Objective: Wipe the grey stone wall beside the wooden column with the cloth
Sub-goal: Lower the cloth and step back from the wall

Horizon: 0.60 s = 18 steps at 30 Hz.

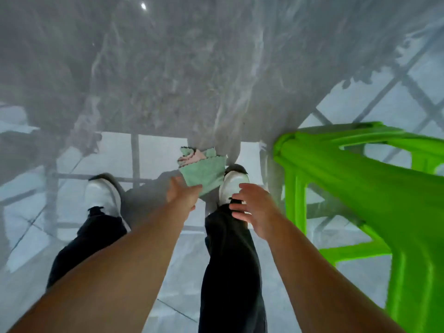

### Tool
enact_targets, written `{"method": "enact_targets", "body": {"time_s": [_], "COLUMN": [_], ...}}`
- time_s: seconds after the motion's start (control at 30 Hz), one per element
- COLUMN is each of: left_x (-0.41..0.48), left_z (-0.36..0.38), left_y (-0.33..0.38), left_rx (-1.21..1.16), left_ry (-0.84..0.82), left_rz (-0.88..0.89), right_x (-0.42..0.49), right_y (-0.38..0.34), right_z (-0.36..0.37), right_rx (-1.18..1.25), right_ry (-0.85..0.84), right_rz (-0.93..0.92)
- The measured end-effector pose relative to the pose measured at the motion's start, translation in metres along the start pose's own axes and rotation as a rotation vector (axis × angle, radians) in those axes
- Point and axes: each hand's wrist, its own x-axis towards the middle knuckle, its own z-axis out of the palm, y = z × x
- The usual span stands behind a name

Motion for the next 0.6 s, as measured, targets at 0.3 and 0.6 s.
{"method": "enact_targets", "body": {"time_s": [0.3,0.6], "left_x": [0.086,-0.242], "left_z": [0.006,-0.118], "left_y": [0.022,0.074], "left_rx": [0.256,0.236], "left_ry": [-0.006,-0.415], "left_rz": [0.4,0.496], "right_x": [0.04,-0.175], "right_y": [0.047,0.031], "right_z": [0.041,0.019], "right_rx": [0.099,0.251], "right_ry": [-0.165,0.021], "right_rz": [0.108,-0.027]}}
